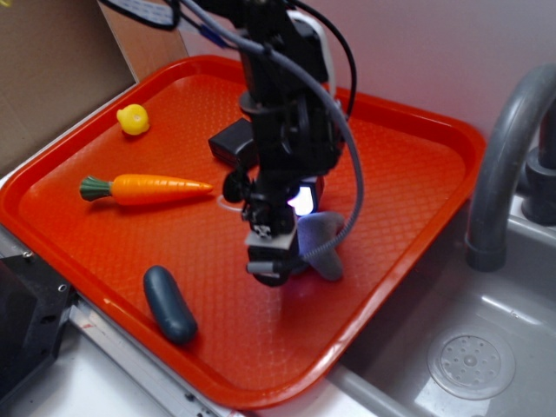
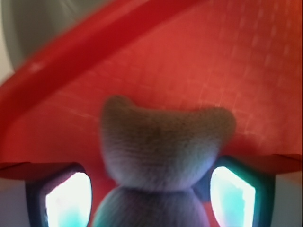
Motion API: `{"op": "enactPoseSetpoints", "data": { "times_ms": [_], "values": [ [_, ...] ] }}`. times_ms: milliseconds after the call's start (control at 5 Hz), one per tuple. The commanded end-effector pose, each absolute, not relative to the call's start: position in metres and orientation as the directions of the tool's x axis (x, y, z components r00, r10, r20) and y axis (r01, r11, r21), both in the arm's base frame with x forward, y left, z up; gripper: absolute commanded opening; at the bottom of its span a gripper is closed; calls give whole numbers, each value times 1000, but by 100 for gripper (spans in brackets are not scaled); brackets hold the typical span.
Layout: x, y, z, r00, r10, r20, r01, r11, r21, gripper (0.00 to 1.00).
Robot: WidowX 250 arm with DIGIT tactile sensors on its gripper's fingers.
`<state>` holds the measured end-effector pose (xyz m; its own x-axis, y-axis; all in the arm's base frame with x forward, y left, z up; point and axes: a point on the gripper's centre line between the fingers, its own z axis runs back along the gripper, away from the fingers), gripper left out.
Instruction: Grab the gray animal.
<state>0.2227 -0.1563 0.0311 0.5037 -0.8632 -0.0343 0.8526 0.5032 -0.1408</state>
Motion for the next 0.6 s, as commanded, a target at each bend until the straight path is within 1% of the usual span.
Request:
{"op": "enactPoseSetpoints", "data": {
  "times_ms": [0, 200, 400],
  "values": [
    [215, -168, 27, 489, -871, -49, 863, 491, -115, 98],
    [214, -166, 32, 500, -865, -42, 860, 501, -98, 0],
    [217, -157, 47, 520, -854, -24, 851, 521, -69, 0]
  ]
}}
